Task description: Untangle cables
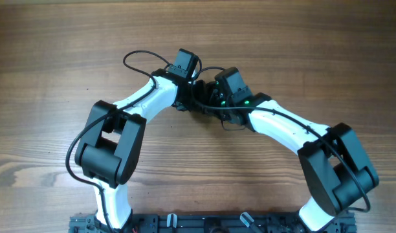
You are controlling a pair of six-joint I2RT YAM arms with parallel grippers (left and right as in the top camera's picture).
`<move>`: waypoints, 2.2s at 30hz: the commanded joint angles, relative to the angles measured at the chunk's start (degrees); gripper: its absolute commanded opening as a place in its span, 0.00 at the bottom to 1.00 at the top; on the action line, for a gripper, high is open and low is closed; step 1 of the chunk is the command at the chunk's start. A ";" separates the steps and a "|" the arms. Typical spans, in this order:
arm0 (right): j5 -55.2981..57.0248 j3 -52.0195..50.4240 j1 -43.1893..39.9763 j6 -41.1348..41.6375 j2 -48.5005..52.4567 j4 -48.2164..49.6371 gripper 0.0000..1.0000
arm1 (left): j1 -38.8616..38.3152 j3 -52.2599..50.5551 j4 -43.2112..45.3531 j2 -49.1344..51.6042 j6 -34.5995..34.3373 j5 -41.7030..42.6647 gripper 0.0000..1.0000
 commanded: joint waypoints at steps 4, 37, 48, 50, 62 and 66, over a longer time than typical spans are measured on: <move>1.11 -0.02 0.44 1.29 1.92 0.55 0.14 | -0.28 -0.28 -0.44 2.16 0.04 -0.55 0.04; 6.60 -0.02 0.33 11.50 6.97 0.24 0.19 | -0.28 -0.28 -0.70 2.16 0.04 2.51 0.04; 10.49 -0.02 0.33 10.25 7.21 0.31 0.05 | -0.28 -0.28 -1.86 2.16 0.04 6.99 0.04; 10.45 -0.02 0.33 10.25 7.21 0.39 0.04 | -0.17 -0.28 -1.97 2.16 0.07 6.97 0.04; -11.85 0.00 -4.76 -7.96 -1.64 -1.20 0.04 | -0.17 -0.28 -1.46 2.16 0.04 6.95 0.04; -20.63 0.00 -5.62 -10.67 -2.99 -1.55 0.04 | -0.17 -0.28 -0.11 2.16 0.02 6.73 0.04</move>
